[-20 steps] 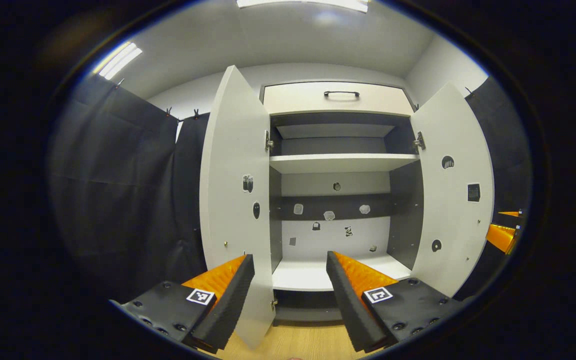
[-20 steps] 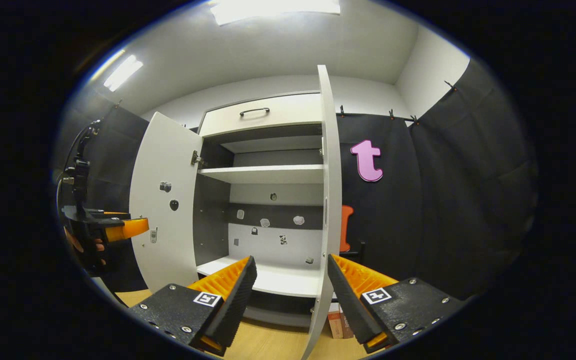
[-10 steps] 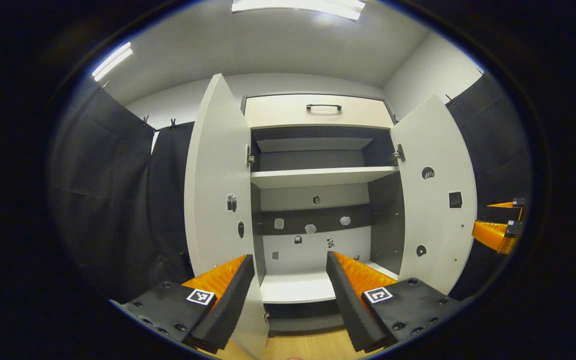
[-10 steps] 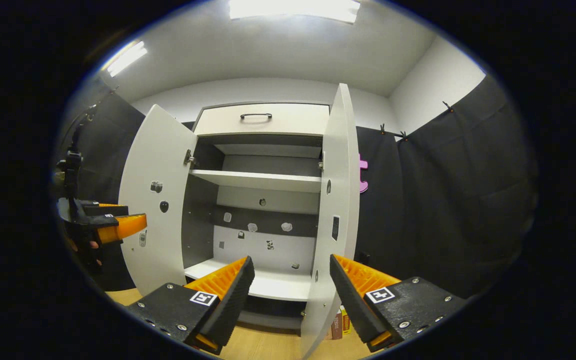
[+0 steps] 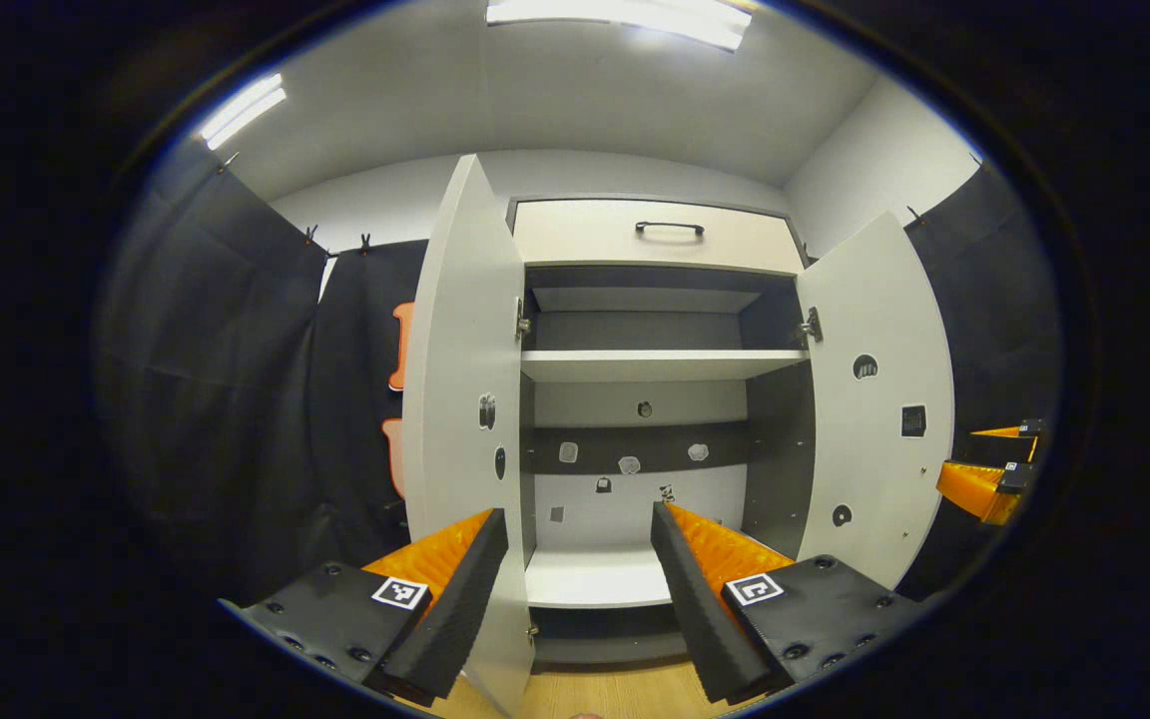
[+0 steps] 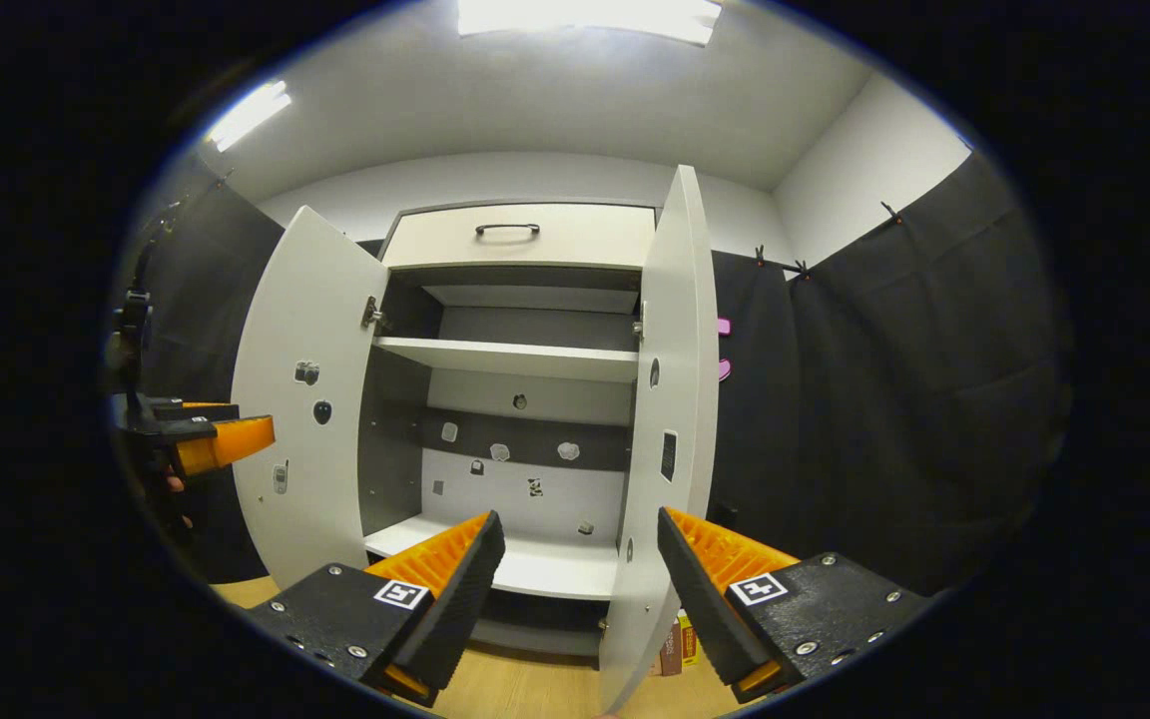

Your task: Open the right door of the double-door shoe cabinet with the right hand, and open the left door with the left hand.

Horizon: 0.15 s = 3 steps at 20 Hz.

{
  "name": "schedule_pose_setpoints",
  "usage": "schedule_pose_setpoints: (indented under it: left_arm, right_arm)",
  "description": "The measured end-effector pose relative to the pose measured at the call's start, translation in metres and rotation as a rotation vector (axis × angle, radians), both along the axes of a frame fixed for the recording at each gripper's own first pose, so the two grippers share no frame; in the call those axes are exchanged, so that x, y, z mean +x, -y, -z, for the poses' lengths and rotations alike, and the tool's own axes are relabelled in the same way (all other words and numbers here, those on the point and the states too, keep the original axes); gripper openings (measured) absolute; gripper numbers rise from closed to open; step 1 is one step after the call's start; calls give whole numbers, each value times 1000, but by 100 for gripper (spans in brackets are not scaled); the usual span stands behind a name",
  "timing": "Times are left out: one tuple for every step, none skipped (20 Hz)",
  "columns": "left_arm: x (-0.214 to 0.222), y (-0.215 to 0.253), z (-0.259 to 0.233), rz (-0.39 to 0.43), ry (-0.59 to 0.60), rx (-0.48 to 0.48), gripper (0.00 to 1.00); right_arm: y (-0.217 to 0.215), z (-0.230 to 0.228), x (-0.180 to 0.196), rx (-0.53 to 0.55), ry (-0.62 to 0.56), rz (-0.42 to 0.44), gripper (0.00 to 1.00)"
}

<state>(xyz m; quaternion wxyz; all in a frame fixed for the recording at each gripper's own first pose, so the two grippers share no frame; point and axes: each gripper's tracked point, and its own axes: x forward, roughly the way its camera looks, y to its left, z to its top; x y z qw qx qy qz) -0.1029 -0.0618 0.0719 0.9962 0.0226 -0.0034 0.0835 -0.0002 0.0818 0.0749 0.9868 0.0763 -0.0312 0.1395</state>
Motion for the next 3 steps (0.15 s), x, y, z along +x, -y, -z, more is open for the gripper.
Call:
schedule_pose_setpoints:
  left_arm:
    - [-1, 0, 0, -9, 0, -13, 93]
    - [-2, 0, 2, -20, -7, -25, 94]
    - [-2, -1, 4, -32, -16, -31, 94]
  right_arm:
    - [4, 1, 0, -3, 4, -6, 94]
    - [8, 3, 1, -4, 4, -9, 94]
    - [13, 4, 2, -3, 0, -13, 94]
